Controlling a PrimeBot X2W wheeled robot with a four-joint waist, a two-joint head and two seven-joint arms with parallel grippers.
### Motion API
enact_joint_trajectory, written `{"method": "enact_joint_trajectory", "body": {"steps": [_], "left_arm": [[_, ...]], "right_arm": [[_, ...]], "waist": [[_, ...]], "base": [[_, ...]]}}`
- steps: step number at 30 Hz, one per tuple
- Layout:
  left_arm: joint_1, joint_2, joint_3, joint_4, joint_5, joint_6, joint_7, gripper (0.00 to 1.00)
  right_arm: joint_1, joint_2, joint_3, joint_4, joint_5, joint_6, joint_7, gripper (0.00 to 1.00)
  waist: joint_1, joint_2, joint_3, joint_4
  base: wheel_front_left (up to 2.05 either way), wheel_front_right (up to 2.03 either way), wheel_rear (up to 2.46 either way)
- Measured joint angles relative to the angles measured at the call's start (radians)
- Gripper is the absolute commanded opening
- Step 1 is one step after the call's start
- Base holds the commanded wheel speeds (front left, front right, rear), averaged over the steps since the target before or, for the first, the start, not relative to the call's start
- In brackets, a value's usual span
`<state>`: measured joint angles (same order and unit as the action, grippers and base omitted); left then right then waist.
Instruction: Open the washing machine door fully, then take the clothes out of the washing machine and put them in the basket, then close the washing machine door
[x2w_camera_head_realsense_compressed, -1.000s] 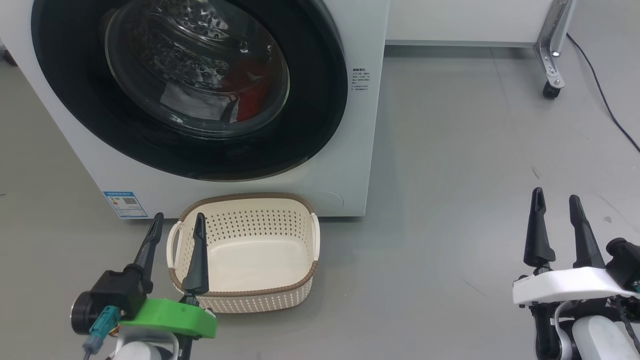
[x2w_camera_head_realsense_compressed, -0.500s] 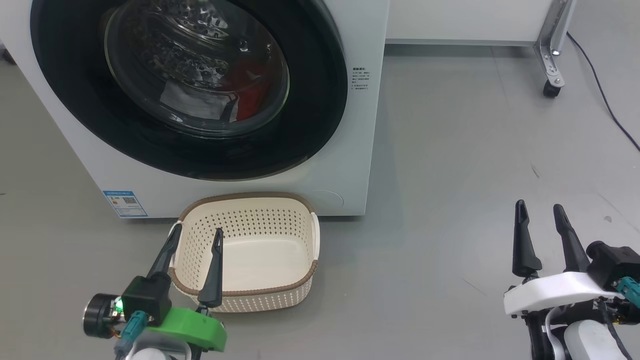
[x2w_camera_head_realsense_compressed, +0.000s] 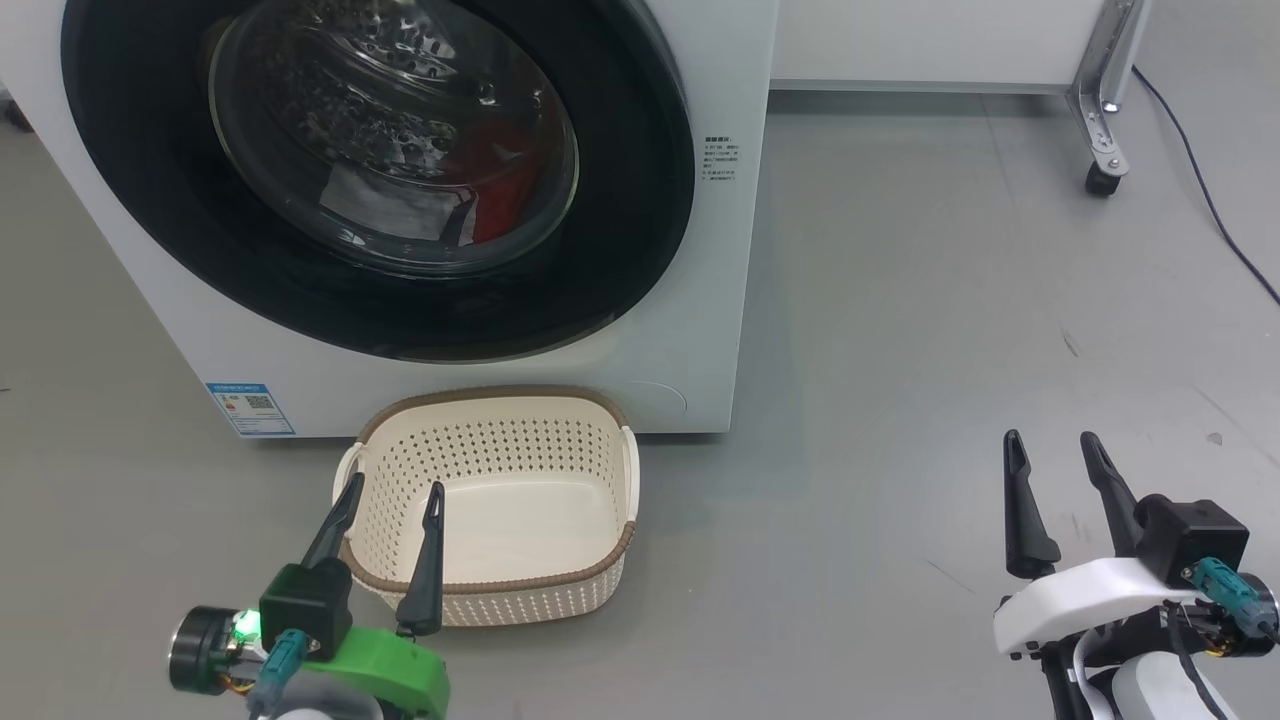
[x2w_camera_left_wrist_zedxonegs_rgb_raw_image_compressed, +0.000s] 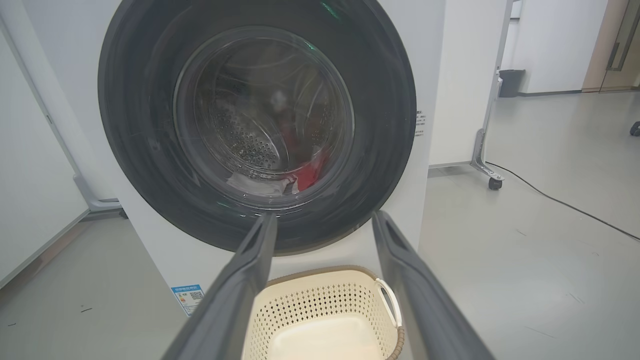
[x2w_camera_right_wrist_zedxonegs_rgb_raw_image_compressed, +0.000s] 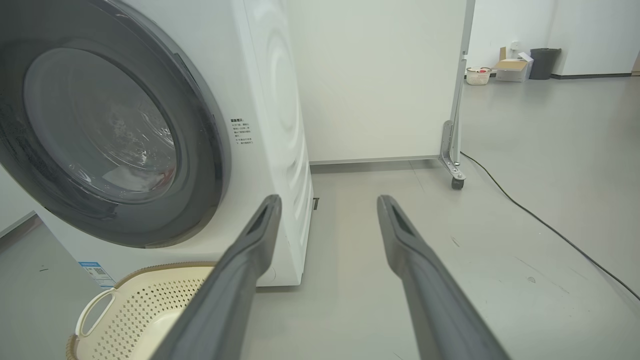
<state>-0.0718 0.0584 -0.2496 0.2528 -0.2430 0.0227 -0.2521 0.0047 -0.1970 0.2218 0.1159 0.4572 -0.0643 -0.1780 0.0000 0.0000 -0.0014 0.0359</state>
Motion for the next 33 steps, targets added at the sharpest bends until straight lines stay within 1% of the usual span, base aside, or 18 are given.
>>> {"method": "enact_joint_trajectory", "body": {"steps": [9, 11, 33], "left_arm": [[0.000, -0.002, -0.001, 0.034, 0.000, 0.009, 0.000, 1.00], [0.000, -0.002, -0.003, 0.040, 0.000, 0.009, 0.000, 1.00], [-0.001, -0.005, -0.004, 0.058, 0.000, 0.012, 0.000, 1.00]], "right_arm": [[-0.002, 0.007, 0.006, 0.011, 0.000, -0.002, 0.007, 1.00], [-0.003, 0.007, 0.006, 0.012, 0.000, -0.009, 0.007, 1.00], [-0.015, 0.008, 0.007, 0.026, -0.002, -0.010, 0.007, 1.00]], "waist": [[0.0000, 0.0000, -0.002, -0.001], [0.0000, 0.0000, -0.003, -0.001], [0.0000, 0.0000, 0.001, 0.002]], "base": [[0.00, 0.00, 0.00], [0.00, 0.00, 0.00], [0.00, 0.00, 0.00]]}}
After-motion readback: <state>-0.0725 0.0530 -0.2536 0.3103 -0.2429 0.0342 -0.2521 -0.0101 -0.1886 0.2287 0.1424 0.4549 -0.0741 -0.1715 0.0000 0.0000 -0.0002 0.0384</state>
